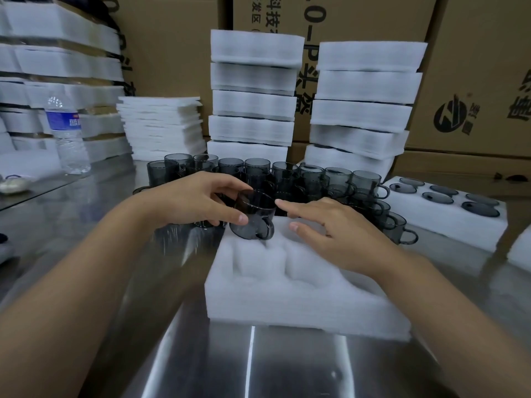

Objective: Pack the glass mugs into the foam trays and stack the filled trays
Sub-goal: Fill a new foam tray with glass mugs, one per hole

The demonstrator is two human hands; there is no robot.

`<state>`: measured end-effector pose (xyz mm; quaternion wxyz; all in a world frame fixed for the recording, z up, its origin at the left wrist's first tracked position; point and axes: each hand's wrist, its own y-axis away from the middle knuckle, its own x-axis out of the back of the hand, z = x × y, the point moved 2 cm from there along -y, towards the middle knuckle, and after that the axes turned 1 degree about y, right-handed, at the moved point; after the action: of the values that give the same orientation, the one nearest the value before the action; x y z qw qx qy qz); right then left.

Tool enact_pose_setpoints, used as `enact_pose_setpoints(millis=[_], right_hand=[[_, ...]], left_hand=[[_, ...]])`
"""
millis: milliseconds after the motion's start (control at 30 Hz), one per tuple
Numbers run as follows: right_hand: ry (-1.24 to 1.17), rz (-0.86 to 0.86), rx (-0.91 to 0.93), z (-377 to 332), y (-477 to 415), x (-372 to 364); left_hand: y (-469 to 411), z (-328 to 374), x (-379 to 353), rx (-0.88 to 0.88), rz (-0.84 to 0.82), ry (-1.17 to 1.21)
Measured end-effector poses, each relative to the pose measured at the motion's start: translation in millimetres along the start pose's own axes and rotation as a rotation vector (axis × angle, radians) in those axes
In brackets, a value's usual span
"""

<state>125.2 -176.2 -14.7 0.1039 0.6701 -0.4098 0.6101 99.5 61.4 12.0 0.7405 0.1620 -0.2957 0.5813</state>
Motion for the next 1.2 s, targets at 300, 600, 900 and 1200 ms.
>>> enact_pose_setpoints(millis=[300, 600, 900, 1200], right_hand=[[-0.004, 0.011, -0.010, -1.7, -0.1, 0.5], [-0.009, 0.020, -0.003, -1.8, 0.0, -0.1], [-0.046, 0.000, -0.004, -1.0, -0.8, -1.4], [-0.088, -0.057, -0.023, -6.6, 0.3, 2.3]], left_hand=[[-2.5, -4.9, -1.4, -0.039, 0.031, 0.011], [0.3, -1.6, -1.1, -0.018, 0.018, -0.002], [2.4, 0.6, 1.2, 0.012, 0.012, -0.176], [3.1, 0.3, 2.0, 0.065, -0.021, -0.224]])
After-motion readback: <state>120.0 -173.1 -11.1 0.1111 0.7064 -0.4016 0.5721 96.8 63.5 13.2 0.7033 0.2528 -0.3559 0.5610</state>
